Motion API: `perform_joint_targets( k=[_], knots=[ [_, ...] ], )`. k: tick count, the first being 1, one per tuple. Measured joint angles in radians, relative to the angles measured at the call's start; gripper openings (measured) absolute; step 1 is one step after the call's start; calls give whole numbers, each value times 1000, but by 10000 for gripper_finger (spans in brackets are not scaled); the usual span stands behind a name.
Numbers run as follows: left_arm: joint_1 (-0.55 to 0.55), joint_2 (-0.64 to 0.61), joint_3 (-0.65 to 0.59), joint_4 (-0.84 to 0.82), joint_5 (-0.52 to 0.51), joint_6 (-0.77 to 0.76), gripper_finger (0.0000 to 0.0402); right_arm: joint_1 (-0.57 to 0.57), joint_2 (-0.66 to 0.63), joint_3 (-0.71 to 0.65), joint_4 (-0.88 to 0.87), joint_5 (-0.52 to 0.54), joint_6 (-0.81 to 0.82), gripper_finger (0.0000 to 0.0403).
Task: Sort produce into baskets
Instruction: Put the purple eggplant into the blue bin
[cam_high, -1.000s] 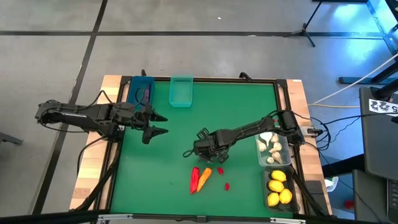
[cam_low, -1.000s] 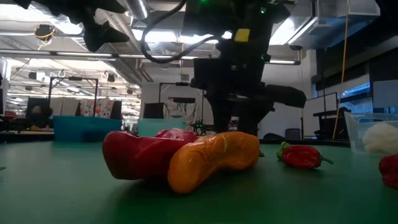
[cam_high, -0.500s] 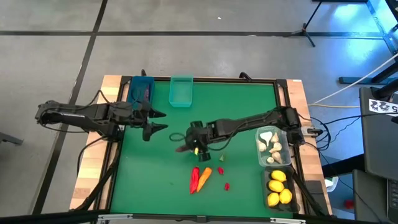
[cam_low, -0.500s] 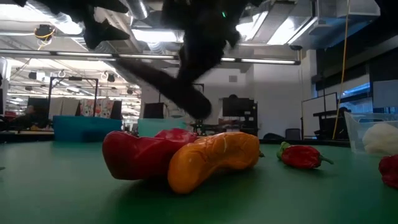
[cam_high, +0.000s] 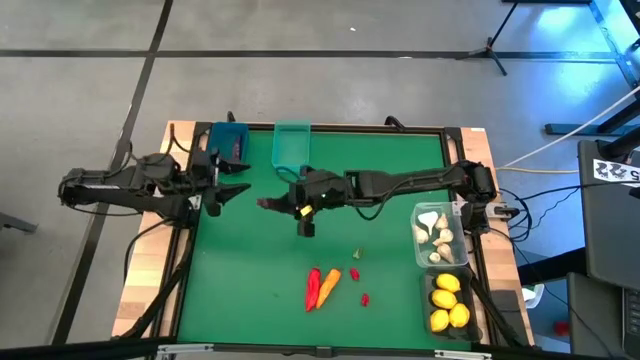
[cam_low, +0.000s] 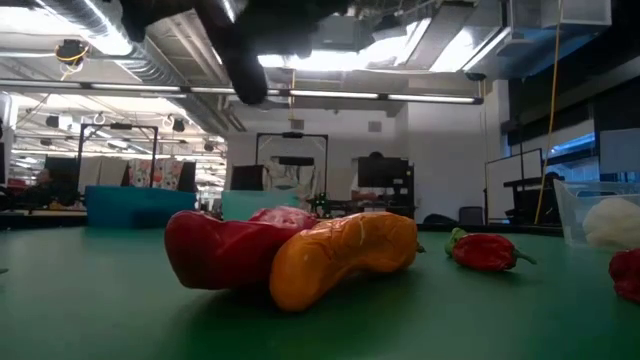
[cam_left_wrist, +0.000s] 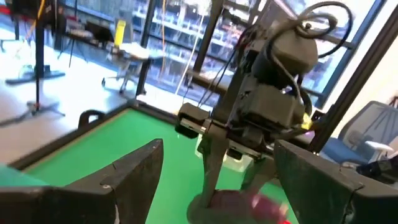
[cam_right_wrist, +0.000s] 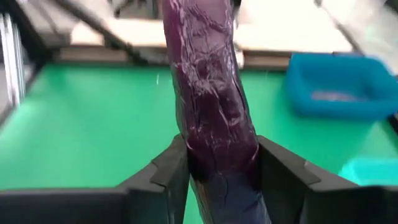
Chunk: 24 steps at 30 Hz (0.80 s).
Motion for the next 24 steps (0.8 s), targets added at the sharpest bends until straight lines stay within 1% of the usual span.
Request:
perform_joint_targets(
  k=[3, 8, 11, 20, 24],
  knots=[
    [0, -6, 0, 2, 0, 26, 301, -11, 0, 0, 90, 2, 21, 156],
    [-5, -4, 0, 73, 11, 102, 301, -31, 0, 0, 207, 13, 55, 158],
    [-10, 8, 0, 87, 17, 143, 301, -46, 0, 1, 274, 13, 80, 158],
    [-9, 54, 0, 107, 11, 213, 301, -73, 0, 50, 273, 15, 80, 160],
    [-9, 102, 0, 203, 10, 279, 301, -70, 0, 53, 276, 13, 81, 160]
  ],
)
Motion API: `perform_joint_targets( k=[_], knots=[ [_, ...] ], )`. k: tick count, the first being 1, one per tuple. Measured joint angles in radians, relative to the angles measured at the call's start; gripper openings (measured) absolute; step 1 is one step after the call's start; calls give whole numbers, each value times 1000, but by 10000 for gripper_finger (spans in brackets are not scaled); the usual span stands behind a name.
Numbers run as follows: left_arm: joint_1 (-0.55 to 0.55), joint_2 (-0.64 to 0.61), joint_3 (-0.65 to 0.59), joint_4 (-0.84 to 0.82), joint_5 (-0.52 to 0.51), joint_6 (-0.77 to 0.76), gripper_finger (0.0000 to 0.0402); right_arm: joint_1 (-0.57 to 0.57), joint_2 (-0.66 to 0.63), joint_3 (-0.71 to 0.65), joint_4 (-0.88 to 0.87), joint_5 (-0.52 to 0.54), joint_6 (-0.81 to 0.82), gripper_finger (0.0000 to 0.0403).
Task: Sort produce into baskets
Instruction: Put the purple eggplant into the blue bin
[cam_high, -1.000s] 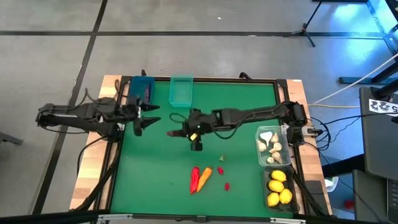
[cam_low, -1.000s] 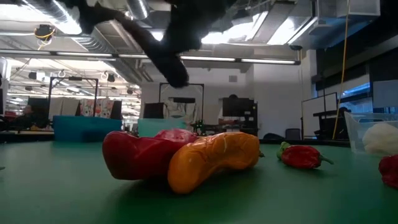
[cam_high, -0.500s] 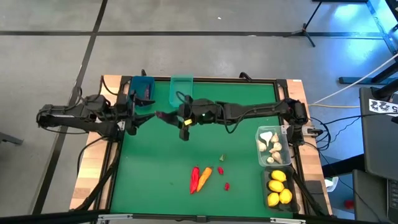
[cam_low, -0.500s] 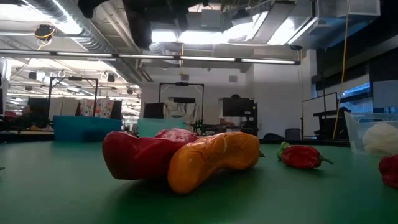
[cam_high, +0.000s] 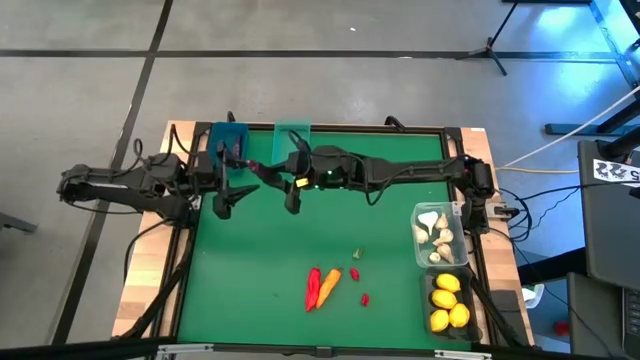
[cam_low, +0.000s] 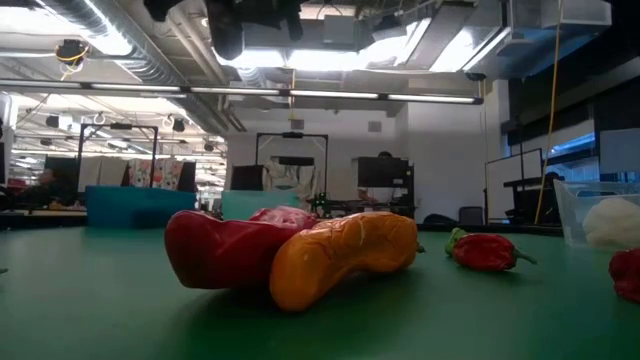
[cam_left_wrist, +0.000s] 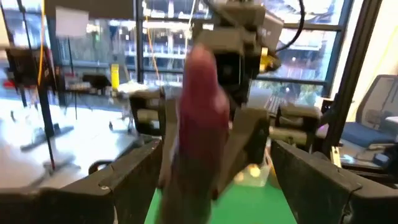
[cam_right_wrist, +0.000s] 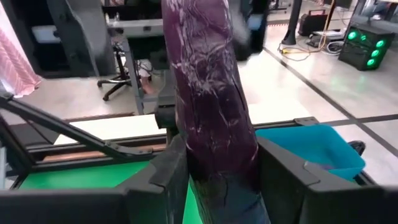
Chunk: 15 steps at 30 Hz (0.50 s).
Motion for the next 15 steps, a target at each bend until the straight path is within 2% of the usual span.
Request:
perform_joint_targets(
  k=[7, 15],
  knots=[
    [18, 76, 0, 72, -12, 42, 294, 1, 1, 0, 6, -1, 16, 160],
    [31, 120, 0, 73, -13, 19, 230, 0, 1, 0, 7, -1, 17, 160]
  ],
)
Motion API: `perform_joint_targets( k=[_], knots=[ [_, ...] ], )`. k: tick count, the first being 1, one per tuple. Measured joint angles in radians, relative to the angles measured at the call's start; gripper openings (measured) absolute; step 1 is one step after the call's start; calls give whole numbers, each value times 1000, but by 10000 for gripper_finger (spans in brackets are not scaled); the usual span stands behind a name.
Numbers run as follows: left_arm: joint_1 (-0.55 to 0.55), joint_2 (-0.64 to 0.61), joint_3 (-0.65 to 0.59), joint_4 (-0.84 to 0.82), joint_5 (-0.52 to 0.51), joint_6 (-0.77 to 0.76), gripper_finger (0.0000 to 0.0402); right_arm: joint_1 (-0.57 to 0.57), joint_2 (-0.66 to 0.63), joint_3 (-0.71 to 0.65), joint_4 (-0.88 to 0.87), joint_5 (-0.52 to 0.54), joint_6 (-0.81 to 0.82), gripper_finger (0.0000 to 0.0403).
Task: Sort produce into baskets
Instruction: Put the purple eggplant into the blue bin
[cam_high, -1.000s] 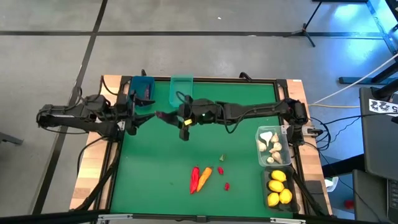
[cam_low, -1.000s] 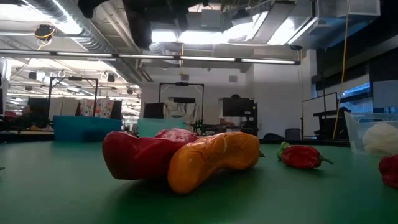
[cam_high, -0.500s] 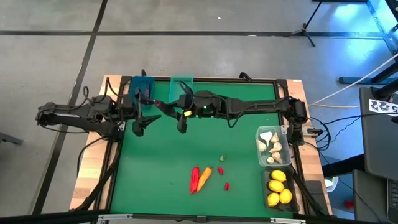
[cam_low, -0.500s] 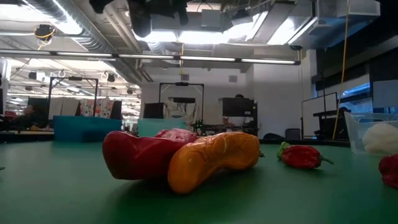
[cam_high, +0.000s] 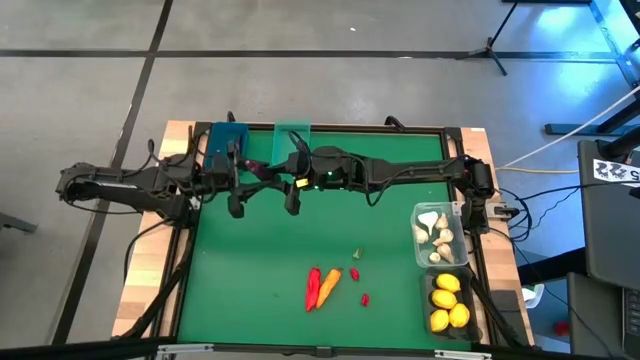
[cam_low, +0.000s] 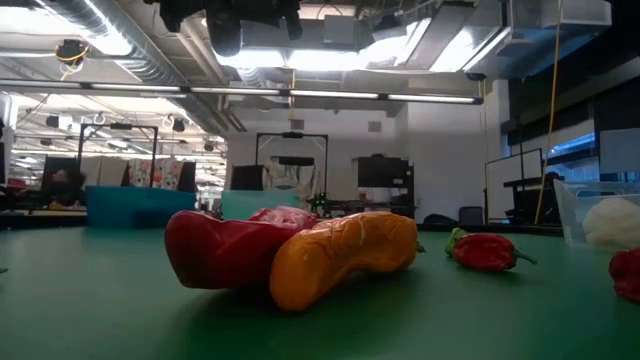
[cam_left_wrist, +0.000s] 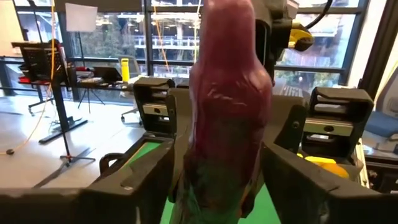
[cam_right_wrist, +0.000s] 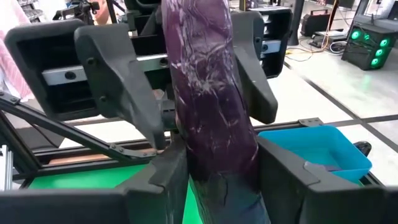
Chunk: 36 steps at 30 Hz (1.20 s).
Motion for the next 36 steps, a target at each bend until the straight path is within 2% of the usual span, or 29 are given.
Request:
perform_joint_targets(
  k=[11, 16, 26, 36],
  knots=[
    [0, -3, 0, 47, -1, -1, 149, 0, 0, 0, -6, -1, 0, 160],
    [0, 1, 0, 44, -2, -2, 127, 0, 1, 0, -9, 0, 0, 160],
    [0, -4, 0, 43, -3, -6, 119, 1, 1, 0, -7, 0, 2, 164],
    [0, -17, 0, 40, -10, 2, 118, 0, 1, 0, -5, 0, 5, 222]
  ],
)
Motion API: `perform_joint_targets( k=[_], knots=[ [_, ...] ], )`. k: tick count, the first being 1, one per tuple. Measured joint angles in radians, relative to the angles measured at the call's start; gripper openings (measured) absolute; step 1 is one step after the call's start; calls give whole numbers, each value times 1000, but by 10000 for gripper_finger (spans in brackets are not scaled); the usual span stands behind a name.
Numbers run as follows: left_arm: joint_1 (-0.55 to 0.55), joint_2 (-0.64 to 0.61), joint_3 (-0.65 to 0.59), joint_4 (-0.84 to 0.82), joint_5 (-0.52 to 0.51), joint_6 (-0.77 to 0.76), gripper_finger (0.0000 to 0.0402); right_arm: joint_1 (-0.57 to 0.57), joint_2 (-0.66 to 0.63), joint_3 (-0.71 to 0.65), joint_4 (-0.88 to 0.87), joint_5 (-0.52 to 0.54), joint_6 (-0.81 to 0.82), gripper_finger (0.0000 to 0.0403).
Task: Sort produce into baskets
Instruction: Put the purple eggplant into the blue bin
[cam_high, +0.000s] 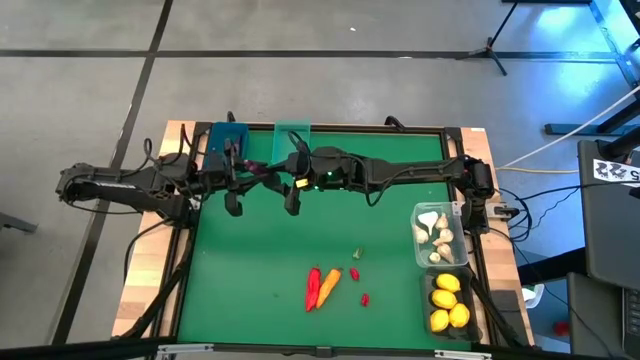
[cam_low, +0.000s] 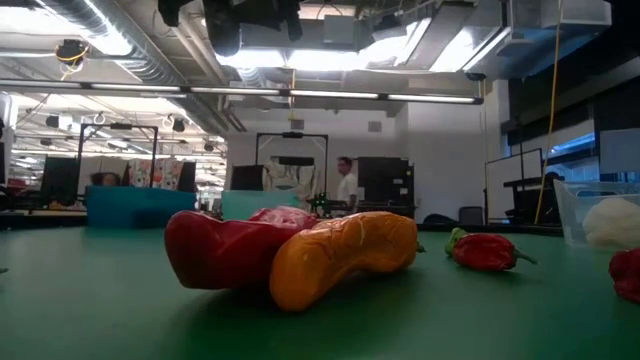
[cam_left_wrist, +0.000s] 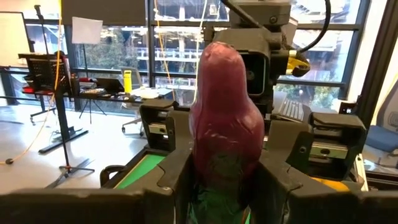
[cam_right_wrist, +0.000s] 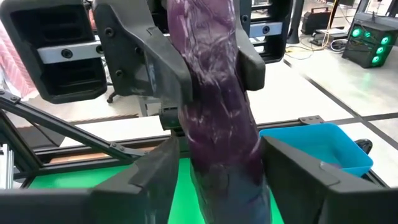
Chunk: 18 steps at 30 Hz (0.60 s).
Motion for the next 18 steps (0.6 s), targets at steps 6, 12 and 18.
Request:
perform_joint_targets(
  k=[6, 12, 18],
  knots=[
    [0, -25, 0, -41, -48, 28, 118, 0, 0, 0, -6, 0, 0, 237],
    [0, -72, 0, -140, -230, 23, 118, 0, 0, 0, -18, 0, 2, 238],
    [0, -100, 0, -288, -590, -55, 118, 2, 0, 0, -80, -2, 19, 239]
  ],
)
